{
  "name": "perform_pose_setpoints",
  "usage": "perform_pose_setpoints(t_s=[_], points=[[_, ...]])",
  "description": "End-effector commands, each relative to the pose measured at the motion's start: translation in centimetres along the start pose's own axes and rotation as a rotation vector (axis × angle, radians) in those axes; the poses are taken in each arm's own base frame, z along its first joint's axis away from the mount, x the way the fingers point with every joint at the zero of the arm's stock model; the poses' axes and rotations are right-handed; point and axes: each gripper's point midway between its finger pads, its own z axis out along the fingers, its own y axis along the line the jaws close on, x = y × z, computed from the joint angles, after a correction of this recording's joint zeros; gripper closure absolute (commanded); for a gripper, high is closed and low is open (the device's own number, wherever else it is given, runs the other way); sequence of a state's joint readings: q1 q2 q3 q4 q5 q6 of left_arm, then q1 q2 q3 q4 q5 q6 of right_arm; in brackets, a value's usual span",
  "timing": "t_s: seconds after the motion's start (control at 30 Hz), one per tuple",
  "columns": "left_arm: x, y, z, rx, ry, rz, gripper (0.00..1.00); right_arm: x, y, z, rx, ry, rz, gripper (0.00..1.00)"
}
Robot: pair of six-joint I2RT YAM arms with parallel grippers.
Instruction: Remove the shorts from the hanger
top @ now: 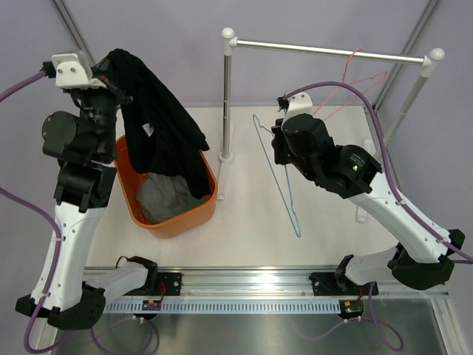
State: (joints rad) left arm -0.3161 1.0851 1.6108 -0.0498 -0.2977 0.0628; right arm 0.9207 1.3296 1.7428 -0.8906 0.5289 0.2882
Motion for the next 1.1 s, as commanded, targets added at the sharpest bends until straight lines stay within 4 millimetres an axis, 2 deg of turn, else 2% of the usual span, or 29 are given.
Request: perform_pose_setpoints(t_s=[0.0, 0.03, 0.07, 0.13, 0.17, 0.23, 0.27, 0.33, 0.37, 0.4, 0.5, 0.57, 0.63, 0.73, 0.77, 0.83, 0.87, 0.9, 0.97, 1.0, 1.07], points=[[1.3, 1.7, -0.5, -0.111, -0.021, -0.099, 0.99, -1.0, 0.2, 0.3, 0.01, -0.007, 0.019, 1.0], [2.5, 2.0, -0.9, -0.136, 0.007, -0.113, 0.99, -1.4, 0.3, 0.3, 0.011, -0.014, 0.028, 1.0], [5.1, 2.1, -1.2, -0.159, 0.058, -0.146, 0.93, -1.5, 0.3, 0.4, 0.013, -0.013, 0.033, 1.0], [7.3, 3.0, -2.5, -0.224, 0.11, -0.208, 0.86, -1.5, 0.7, 0.8, 0.014, -0.002, 0.03, 1.0], [9.6, 3.1, -3.1, -0.237, 0.161, -0.21, 0.86, -1.5, 0.8, 1.0, 0.017, 0.002, 0.033, 1.0], [11.9, 3.6, -4.5, -0.278, 0.228, -0.227, 0.82, -1.1, 0.5, 1.5, 0.052, 0.016, 0.021, 1.0], [13.9, 3.8, -5.2, -0.307, 0.273, -0.255, 0.81, -1.0, 0.4, 1.7, 0.063, 0.018, 0.024, 1.0], [15.9, 4.4, -6.8, -0.354, 0.317, -0.28, 0.81, -0.7, 0.4, 1.8, 0.065, 0.022, 0.026, 1.0], [16.8, 4.6, -7.3, -0.367, 0.329, -0.285, 0.78, -0.6, 0.4, 1.8, 0.066, 0.025, 0.025, 1.0], [18.9, 5.1, -8.3, -0.403, 0.367, -0.274, 0.71, -0.7, 0.3, 1.7, 0.063, 0.019, 0.03, 1.0], [20.9, 4.8, -9.3, -0.391, 0.412, -0.289, 0.68, -1.3, 0.1, 1.4, 0.066, 0.006, 0.031, 1.0], [22.3, 4.3, -9.5, -0.378, 0.459, -0.291, 0.52, -2.1, 0.1, 1.1, 0.066, -0.008, 0.03, 1.0], [24.0, 3.2, -9.9, -0.334, 0.533, -0.293, 0.45, -2.6, 0.0, 1.3, 0.085, -0.012, 0.016, 1.0], [25.4, 2.5, -10.2, -0.309, 0.588, -0.292, 0.28, -3.7, 0.1, 1.1, 0.089, -0.033, 0.021, 1.0], [25.7, 2.3, -10.3, -0.303, 0.602, -0.303, 0.15, -3.6, 0.4, 1.7, 0.089, -0.024, 0.015, 1.0], [25.8, 1.4, -10.6, -0.258, 0.624, -0.326, 0.09, -4.5, 0.4, 2.0, 0.091, -0.036, 0.029, 1.0], [25.6, 1.0, -10.6, -0.235, 0.623, -0.338, 0.02, -4.2, 0.8, 3.0, 0.095, -0.02, 0.021, 1.0], [25.0, 0.0, -10.7, -0.18, 0.627, -0.362, 0.01, -5.1, 0.9, 3.0, 0.091, -0.038, 0.035, 1.0], [23.8, -0.9, -10.7, -0.12, 0.641, -0.367, 0.01, -5.1, 0.8, 4.6, 0.11, -0.022, 0.036, 1.0], [23.5, -1.7, -10.9, -0.075, 0.66, -0.375, 0.01, -6.0, 0.6, 4.6, 0.109, -0.038, 0.051, 1.0], [22.4, -2.9, -11.3, 0.012, 0.688, -0.37, 0.01, -6.1, -0.1, 5.8, 0.123, -0.025, 0.051, 1.0]])
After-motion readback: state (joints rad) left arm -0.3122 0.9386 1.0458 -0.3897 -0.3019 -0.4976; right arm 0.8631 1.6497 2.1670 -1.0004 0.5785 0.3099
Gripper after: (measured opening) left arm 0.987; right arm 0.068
